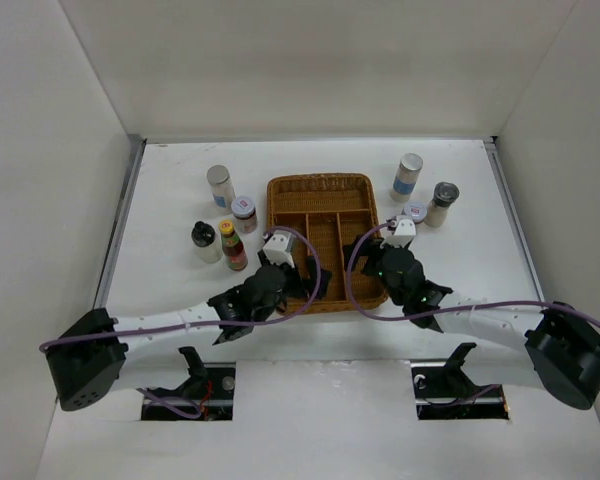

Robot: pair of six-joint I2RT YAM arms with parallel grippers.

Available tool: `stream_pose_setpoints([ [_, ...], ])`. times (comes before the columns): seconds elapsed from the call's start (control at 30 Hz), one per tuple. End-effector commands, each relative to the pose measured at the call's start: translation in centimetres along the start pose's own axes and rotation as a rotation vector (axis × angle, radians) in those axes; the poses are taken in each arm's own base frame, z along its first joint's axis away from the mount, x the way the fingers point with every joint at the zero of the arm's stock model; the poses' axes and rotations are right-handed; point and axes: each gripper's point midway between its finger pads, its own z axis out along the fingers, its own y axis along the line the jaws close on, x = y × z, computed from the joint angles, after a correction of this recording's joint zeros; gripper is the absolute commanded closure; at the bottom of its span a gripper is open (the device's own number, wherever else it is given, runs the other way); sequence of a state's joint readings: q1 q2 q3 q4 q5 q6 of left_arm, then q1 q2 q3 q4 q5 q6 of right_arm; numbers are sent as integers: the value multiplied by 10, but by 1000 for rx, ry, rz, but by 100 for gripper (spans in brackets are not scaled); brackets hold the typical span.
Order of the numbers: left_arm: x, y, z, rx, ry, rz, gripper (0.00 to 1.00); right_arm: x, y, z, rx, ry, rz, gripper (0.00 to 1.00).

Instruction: Organize the condiment bottles

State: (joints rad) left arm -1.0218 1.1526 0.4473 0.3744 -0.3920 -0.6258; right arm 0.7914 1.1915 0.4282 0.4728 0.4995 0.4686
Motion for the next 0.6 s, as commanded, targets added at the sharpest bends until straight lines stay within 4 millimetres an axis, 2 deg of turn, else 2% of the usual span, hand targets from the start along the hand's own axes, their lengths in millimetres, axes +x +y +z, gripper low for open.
stream_pose_setpoints([
  [0.0,-41,-28,-13,113,-129,-79,0,-22,10,1,-32,-62,52,0],
  [0.1,-50,-29,-18,150,-178,-99,3,-24,10,0,-34,-68,57,0],
  [0.2,-62,-31,-23,175,-199,-104,15,-19,8,2,-25,-54,58,0],
  [0.37,-91,-29,-37,152,-244,-69,81,-22,7,2,-16,-70,65,0],
  [0.4,-99,-26,-38,127,-246,-54,87,-22,7,2,-15,-74,66,0],
  [0.5,-127,-12,-48,17,-273,15,92,-22,13,2,-37,-83,73,0],
  [0.57,-149,6,-59,-105,-330,60,85,-22,18,0,-58,-84,75,0],
])
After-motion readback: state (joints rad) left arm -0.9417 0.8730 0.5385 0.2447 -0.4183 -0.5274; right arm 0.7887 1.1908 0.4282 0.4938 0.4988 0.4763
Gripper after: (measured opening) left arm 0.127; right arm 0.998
